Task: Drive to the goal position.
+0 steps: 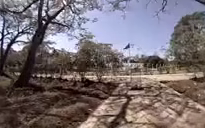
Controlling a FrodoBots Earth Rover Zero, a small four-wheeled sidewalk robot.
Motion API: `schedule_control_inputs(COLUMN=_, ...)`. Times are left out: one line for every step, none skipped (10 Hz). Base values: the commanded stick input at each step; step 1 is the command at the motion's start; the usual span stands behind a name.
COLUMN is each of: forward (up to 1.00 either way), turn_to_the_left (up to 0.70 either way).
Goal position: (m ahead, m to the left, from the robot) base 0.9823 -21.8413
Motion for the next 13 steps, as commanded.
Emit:
schedule_control_inputs(forward=0.0, turn_to_the_left=-1.0)
schedule_control_inputs(forward=0.0, turn_to_the_left=-0.91)
schedule_control_inputs(forward=0.0, turn_to_the_left=-0.38)
schedule_control_inputs(forward=0.0, turn_to_the_left=0.0)
schedule_control_inputs(forward=0.0, turn_to_the_left=0.0)
schedule_control_inputs(forward=0.0, turn_to_the_left=0.0)
schedule_control_inputs(forward=0.0, turn_to_the_left=0.0)
schedule_control_inputs(forward=0.0, turn_to_the_left=0.0)
schedule_control_inputs(forward=0.0, turn_to_the_left=0.0)
schedule_control_inputs(forward=0.0, turn_to_the_left=0.0)
schedule_control_inputs(forward=0.0, turn_to_the_left=0.0)
schedule_control_inputs(forward=0.0, turn_to_the_left=0.0)
schedule_control_inputs(forward=0.0, turn_to_the_left=-0.85)
